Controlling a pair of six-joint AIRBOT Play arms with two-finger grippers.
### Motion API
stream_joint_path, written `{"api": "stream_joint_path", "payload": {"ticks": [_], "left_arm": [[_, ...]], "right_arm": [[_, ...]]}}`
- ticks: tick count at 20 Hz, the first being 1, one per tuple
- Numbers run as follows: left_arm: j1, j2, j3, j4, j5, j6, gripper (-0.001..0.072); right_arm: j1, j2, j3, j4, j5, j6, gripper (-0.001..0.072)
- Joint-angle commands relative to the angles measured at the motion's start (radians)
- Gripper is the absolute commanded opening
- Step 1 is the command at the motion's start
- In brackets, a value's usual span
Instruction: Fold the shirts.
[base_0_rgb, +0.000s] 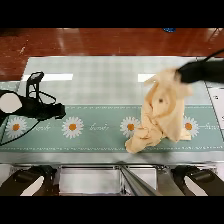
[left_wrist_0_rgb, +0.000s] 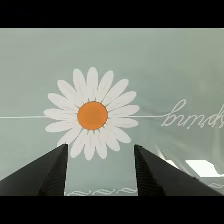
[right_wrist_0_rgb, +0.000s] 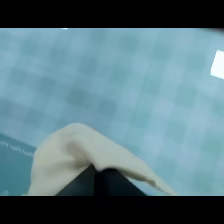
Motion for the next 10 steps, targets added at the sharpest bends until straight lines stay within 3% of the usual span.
{"api": "stream_joint_path", "payload": {"ticks": [1,6,10], "left_arm": [[0.014,0.035,0.0,0.004,-0.004,0.002,0.0507],[0.014,0.034,0.0,0.004,0.0,0.002,0.0507],[0.014,0.034,0.0,0.004,0.026,0.002,0.0507]], "right_arm": [[0.001,0.008,0.254,0.064,0.009,-0.061,0.0019],[0.001,-0.024,0.465,0.096,0.024,-0.086,0.002],[0.002,-0.073,0.545,0.386,0.053,-0.148,0.0019]]}}
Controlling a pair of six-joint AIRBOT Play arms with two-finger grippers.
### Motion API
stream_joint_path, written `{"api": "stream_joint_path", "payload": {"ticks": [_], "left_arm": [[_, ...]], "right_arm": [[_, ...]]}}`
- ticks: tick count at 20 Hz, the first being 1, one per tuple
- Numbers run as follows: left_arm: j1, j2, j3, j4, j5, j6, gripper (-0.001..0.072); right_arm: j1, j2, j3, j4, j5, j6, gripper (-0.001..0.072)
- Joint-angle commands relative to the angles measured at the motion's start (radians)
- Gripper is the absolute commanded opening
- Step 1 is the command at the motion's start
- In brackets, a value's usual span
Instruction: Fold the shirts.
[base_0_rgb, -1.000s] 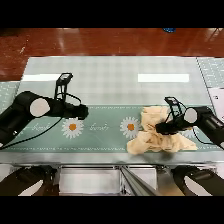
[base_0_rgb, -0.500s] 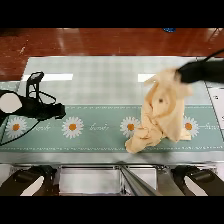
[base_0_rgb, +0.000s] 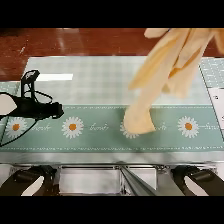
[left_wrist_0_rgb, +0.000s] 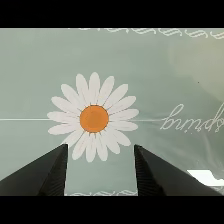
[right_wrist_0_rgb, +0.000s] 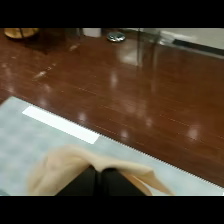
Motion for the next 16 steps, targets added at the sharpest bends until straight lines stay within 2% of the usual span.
{"api": "stream_joint_path", "payload": {"ticks": [1,5,7,9,11,13,16], "left_arm": [[0.001,0.001,0.0,0.001,0.027,0.0,0.0507],[0.001,0.001,0.0,0.014,0.046,0.0,0.0507],[0.002,0.001,0.0,0.035,0.055,0.0,0.0507],[0.002,0.001,0.0,0.052,0.063,0.0,0.0507],[0.006,0.001,0.0,0.052,0.062,-0.001,0.0507],[0.005,0.001,0.0,0.051,0.06,-0.011,0.0507],[0.005,0.001,0.0,0.05,0.06,-0.011,0.0507]], "right_arm": [[0.001,-0.041,0.065,0.264,0.036,-0.05,0.0019],[0.001,-0.111,0.064,0.461,0.123,-0.073,0.0019],[0.048,-0.144,0.037,0.5,0.14,-0.078,0.002],[0.19,-0.175,-0.061,0.488,0.124,-0.097,0.002],[0.338,-0.189,-0.216,0.418,0.067,-0.104,0.002],[0.456,-0.195,-0.428,0.339,-0.069,-0.07,0.002],[0.523,-0.245,-0.677,0.336,-0.225,-0.047,0.002]]}}
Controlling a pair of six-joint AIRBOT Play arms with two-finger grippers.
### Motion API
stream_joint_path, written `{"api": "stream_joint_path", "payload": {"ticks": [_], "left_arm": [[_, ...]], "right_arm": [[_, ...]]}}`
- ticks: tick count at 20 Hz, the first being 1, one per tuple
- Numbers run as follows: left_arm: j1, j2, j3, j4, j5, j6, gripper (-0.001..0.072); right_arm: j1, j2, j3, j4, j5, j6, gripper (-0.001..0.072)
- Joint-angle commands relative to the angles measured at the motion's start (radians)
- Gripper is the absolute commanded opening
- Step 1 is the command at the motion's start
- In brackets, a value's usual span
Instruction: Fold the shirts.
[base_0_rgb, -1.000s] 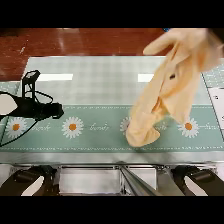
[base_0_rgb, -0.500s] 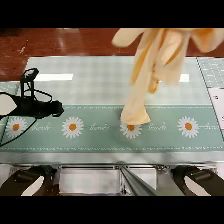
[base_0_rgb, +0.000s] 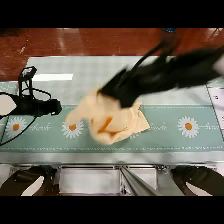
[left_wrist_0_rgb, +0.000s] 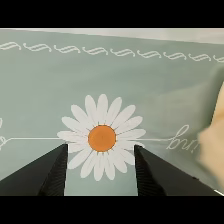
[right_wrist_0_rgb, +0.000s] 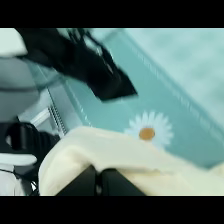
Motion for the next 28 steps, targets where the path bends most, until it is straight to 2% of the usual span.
{"api": "stream_joint_path", "payload": {"ticks": [1,5,6,7,8,10,13,15,17,18,20,22,25,28], "left_arm": [[0.001,0.001,0.0,0.002,0.002,-0.005,0.0507],[0.001,0.0,0.0,0.002,0.002,-0.005,0.0507],[0.001,0.0,0.0,0.002,0.002,-0.004,0.0507],[0.001,0.0,0.0,0.001,0.002,-0.005,0.0507],[0.001,0.0,0.0,-0.011,0.002,-0.005,0.0507],[0.001,0.001,0.0,-0.06,-0.007,-0.004,0.0507],[0.001,0.001,-0.006,-0.077,-0.075,-0.001,0.0507],[-0.004,0.016,-0.074,-0.126,-0.103,-0.038,0.0507],[-0.021,0.042,-0.211,-0.293,-0.037,-0.037,0.0507],[-0.025,0.048,-0.283,-0.428,0.024,-0.011,0.0507],[-0.023,0.035,-0.385,-0.707,0.126,0.107,0.0507],[-0.024,-0.007,-0.418,-0.934,0.124,0.341,0.0507],[-0.038,-0.095,-0.418,-0.976,0.14,0.502,0.0507],[-0.048,-0.187,-0.416,-1.01,0.167,0.637,0.0507]], "right_arm": [[0.103,-0.07,-0.282,-0.039,-0.182,0.046,0.002],[0.104,-0.187,-0.372,-0.026,-0.23,0.074,0.002],[0.104,-0.209,-0.372,-0.008,-0.23,0.074,0.006],[0.098,-0.218,-0.369,-0.001,-0.232,0.074,0.0285],[0.068,-0.218,-0.354,-0.032,-0.229,0.074,0.0409],[-0.075,-0.203,-0.283,-0.113,-0.154,0.132,0.0409],[-0.42,-0.095,-0.245,-0.172,-0.051,0.113,0.0407],[-0.64,-0.002,-0.31,-0.305,-0.012,0.139,0.0406],[-0.824,0.089,-0.476,-0.333,-0.02,0.14,0.0405],[-0.898,0.131,-0.581,-0.299,-0.032,0.119,0.0406],[-0.989,0.191,-0.751,-0.198,-0.048,0.037,0.0406],[-1.017,0.22,-0.866,-0.119,-0.064,-0.017,0.0405],[-1.014,0.224,-0.911,-0.023,-0.067,-0.079,0.0405],[-1.014,0.224,-0.911,-0.012,-0.067,-0.091,0.0405]]}}
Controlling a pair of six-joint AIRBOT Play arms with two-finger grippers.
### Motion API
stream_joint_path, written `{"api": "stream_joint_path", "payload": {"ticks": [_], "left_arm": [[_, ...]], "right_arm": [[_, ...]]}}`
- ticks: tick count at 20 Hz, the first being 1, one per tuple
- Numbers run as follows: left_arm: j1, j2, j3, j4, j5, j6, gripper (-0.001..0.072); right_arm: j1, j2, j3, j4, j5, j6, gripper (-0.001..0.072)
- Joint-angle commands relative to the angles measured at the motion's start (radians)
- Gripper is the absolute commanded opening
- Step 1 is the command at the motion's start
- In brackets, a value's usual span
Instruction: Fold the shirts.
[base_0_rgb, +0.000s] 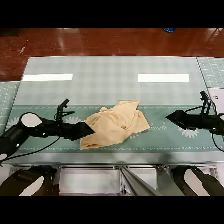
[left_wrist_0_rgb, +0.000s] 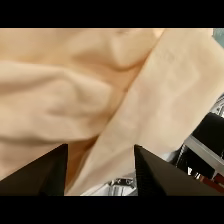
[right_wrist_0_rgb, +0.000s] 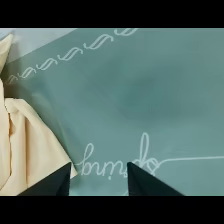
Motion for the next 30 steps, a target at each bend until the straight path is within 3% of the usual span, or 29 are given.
{"api": "stream_joint_path", "payload": {"ticks": [1,3,4,5,6,12,16,20,21,23,24,30], "left_arm": [[-0.028,-0.109,-0.012,-0.137,0.03,0.209,0.0507],[-0.072,-0.171,-0.01,-0.241,0.03,0.303,0.0506],[-0.087,-0.196,0.0,-0.274,0.028,0.323,0.0423],[-0.094,-0.214,0.015,-0.277,0.022,0.33,0.0057],[-0.092,-0.224,0.035,-0.278,0.022,0.333,0.0019],[-0.034,-0.221,0.132,-0.278,-0.043,0.333,0.0019],[-0.036,-0.221,0.139,-0.278,-0.044,0.333,0.0019],[-0.035,-0.221,0.139,-0.278,-0.04,0.333,0.0019],[-0.035,-0.221,0.139,-0.278,-0.035,0.333,0.0019],[-0.034,-0.221,0.14,-0.279,-0.022,0.333,0.0019],[-0.026,-0.221,0.145,-0.278,-0.026,0.333,0.0019],[0.252,-0.167,0.381,-0.252,-0.272,0.312,0.0018]], "right_arm": [[-0.016,0.01,-0.034,0.049,0.0,-0.04,0.0405],[-0.016,0.01,-0.034,0.049,0.0,-0.039,0.0405],[-0.016,0.01,-0.034,0.049,0.001,-0.04,0.0405],[-0.016,0.008,-0.034,0.05,0.002,-0.051,0.0405],[0.001,-0.004,-0.034,0.048,0.004,-0.059,0.0405],[0.203,-0.251,0.008,0.05,-0.048,-0.066,0.0405],[0.305,-0.444,0.169,0.061,0.027,-0.073,0.0405],[0.465,-0.525,0.237,0.093,0.04,-0.082,0.0396],[0.498,-0.532,0.255,0.094,0.041,-0.089,0.0332],[0.544,-0.532,0.303,0.094,0.063,-0.109,0.0071],[0.55,-0.531,0.341,0.093,0.098,-0.118,0.0021],[0.385,-0.352,0.721,0.049,0.175,-0.029,0.002]]}}
